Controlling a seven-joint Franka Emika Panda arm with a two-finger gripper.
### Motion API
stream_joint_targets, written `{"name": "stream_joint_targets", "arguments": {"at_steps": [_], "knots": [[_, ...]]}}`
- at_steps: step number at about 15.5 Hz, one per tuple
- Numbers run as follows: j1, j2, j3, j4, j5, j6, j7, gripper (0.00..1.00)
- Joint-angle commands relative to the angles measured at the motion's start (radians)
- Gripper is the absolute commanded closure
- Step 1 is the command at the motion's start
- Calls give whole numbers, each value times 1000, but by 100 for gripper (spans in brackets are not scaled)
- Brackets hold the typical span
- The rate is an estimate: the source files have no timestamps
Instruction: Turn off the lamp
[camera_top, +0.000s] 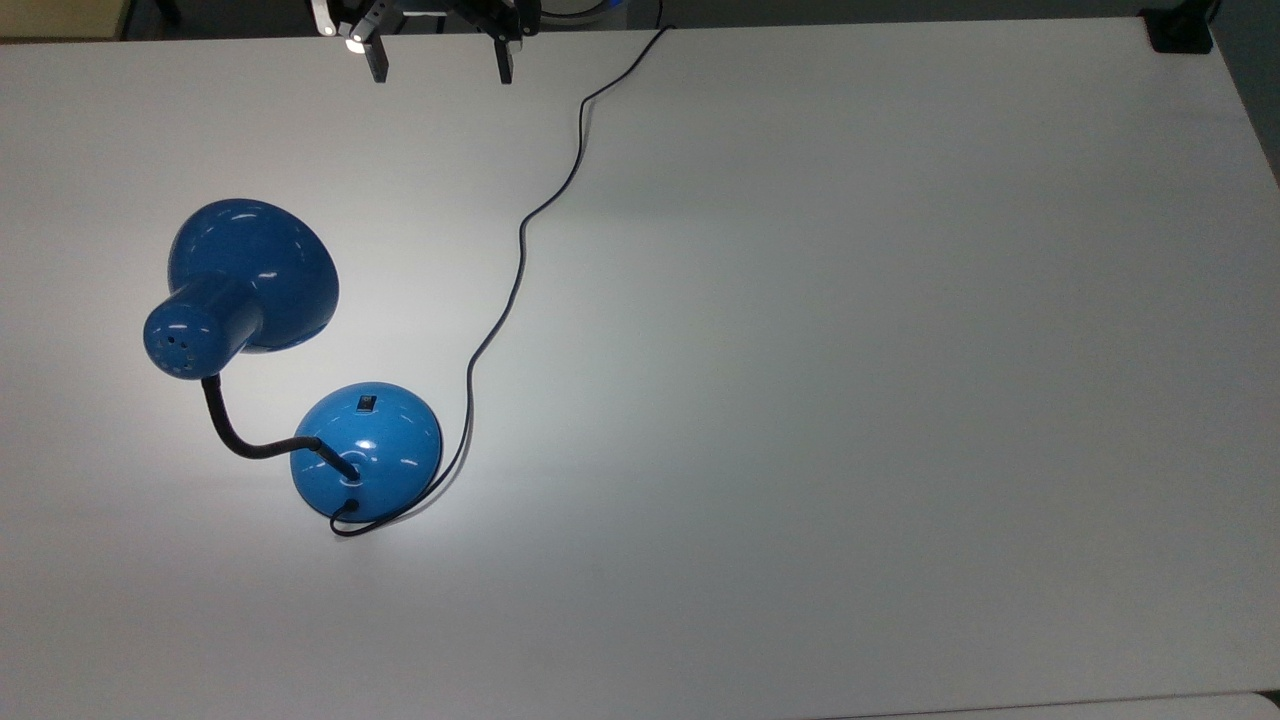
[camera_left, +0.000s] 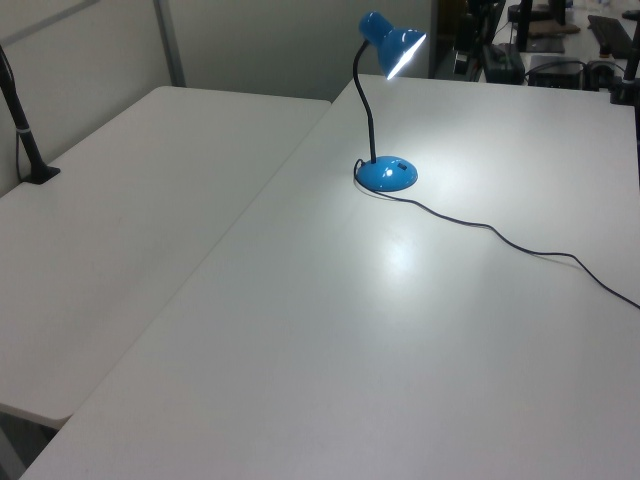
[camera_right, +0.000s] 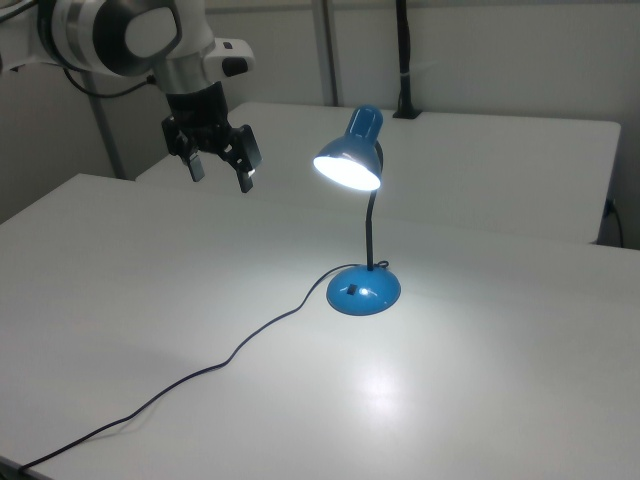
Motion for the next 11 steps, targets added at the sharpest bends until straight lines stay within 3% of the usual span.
{"name": "stream_joint_targets", "arguments": {"at_steps": [1,11], "knots": [[14,8,-12,18,9,-42,-37,0],[17,7,-12,16,9,-43,-29,0]]}}
